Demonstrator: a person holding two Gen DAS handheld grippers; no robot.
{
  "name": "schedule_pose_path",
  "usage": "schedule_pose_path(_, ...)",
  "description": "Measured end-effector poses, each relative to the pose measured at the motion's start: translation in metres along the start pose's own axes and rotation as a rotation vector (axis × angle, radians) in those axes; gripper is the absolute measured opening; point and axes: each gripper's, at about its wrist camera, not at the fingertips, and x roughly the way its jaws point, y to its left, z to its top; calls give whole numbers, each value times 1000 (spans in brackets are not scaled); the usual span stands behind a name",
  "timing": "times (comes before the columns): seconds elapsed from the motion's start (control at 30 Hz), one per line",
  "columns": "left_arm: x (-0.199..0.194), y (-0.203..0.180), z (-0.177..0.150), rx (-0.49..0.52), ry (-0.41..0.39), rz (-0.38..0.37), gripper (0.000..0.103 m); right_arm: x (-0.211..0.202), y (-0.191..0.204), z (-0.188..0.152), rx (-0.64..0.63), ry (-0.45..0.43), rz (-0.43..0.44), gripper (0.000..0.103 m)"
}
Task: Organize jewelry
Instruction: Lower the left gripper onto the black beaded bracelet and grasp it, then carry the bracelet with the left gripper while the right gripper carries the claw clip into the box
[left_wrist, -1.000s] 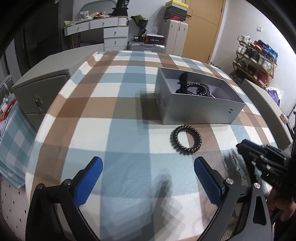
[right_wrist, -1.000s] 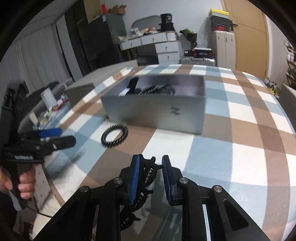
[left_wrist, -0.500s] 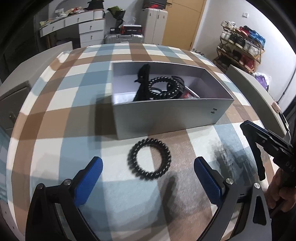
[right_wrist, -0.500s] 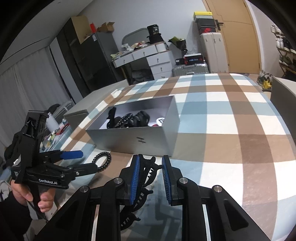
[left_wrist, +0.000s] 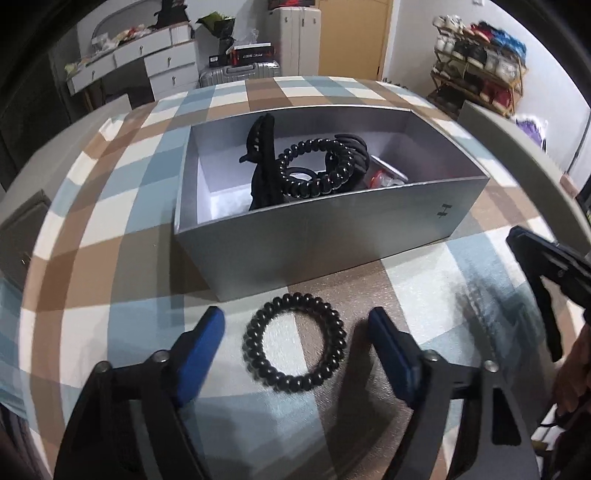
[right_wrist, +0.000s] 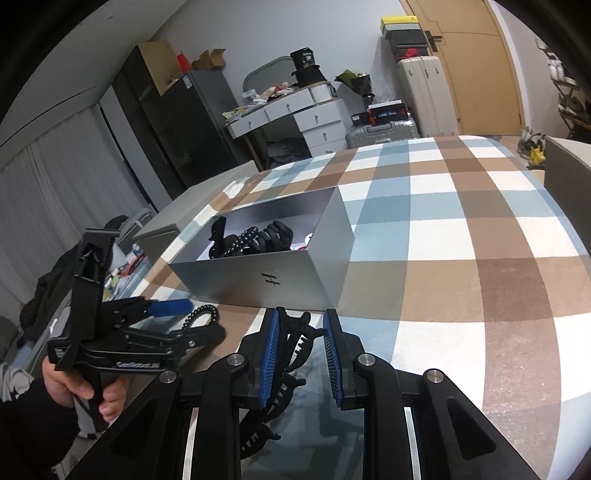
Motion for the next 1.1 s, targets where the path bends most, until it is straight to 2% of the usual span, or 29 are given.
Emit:
schedule_pose_path(0.07, -1, -1, 0, 7, -1, -9, 52, -1, 2, -1, -8, -2, 2, 23)
schedule_pose_path(0.13, -2, -2, 1, 12, -2, -13, 43, 0, 3, -1, -13, 0, 3, 23)
schedule_pose_path(0.27, -5, -3, -1, 9, 4, -14, 37, 0, 4, -1, -17, -2, 2, 23)
schedule_pose_path(0.6, -26, -1, -6, 6, -26, -8, 36, -7, 13, -2, -41, -7, 1, 23)
schedule_pose_path(1.1, -83, 14, 2, -40, -180, -34, 36, -24, 34, 26, -63, -65, 27, 23)
